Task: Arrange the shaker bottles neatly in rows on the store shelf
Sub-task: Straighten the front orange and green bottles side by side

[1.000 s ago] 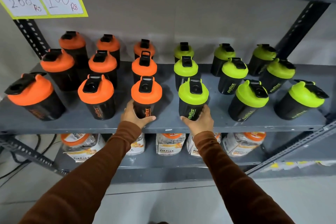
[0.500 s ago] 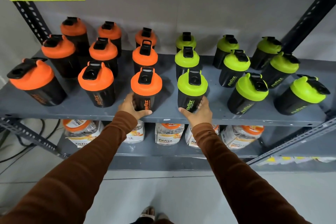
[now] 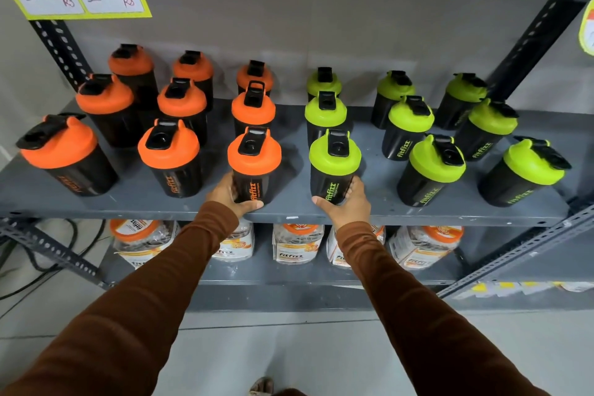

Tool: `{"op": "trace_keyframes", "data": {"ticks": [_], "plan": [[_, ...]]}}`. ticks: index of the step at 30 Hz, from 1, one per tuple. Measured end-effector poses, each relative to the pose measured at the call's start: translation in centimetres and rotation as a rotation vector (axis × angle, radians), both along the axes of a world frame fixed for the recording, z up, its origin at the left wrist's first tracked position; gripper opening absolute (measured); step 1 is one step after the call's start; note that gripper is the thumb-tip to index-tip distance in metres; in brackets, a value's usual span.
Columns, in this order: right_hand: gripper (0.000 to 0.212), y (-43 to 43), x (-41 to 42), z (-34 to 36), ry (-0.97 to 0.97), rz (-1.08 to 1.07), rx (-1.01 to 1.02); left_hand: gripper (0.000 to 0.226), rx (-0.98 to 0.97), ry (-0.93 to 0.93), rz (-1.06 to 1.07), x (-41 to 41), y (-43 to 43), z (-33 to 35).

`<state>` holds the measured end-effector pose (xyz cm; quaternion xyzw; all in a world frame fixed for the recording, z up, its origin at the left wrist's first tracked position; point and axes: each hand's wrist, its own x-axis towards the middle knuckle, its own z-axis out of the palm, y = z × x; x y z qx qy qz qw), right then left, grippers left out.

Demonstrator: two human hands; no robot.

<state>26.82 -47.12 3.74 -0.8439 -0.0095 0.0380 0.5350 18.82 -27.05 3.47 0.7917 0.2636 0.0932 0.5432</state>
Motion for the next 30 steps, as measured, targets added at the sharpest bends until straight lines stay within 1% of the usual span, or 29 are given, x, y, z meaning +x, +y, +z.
{"op": "trace_keyframes", "data": {"ticks": [12,16,20,23,26,30], "plan": [[0.08,-0.3,0.0,0.4,-0.006,0.017,0.02,0.067,-0.002,0.007,0.002,0.3,-0.1,0.1],[0.09,-0.4,-0.2,0.0,-0.035,0.028,-0.002,0.07,0.007,0.008,-0.002,0.2,-0.2,0.2],[0.098,-0.8,-0.4,-0.2,-0.046,0.055,0.013,0.085,-0.019,-0.009,-0.023,0.0,-0.3,0.3],[0.101,-1.1,-0.3,-0.2,-0.034,0.066,0.019,0.091,-0.064,-0.039,-0.013,-0.1,-0.3,0.3],[0.098,-1.3,-0.1,-0.2,-0.015,0.082,0.012,0.092,-0.067,-0.038,-0.004,-0.1,-0.3,0.2],[0.092,-1.5,0.1,-0.2,-0.009,0.095,-0.021,0.088,-0.06,-0.027,0.0,0.1,-0.4,0.2]]}}
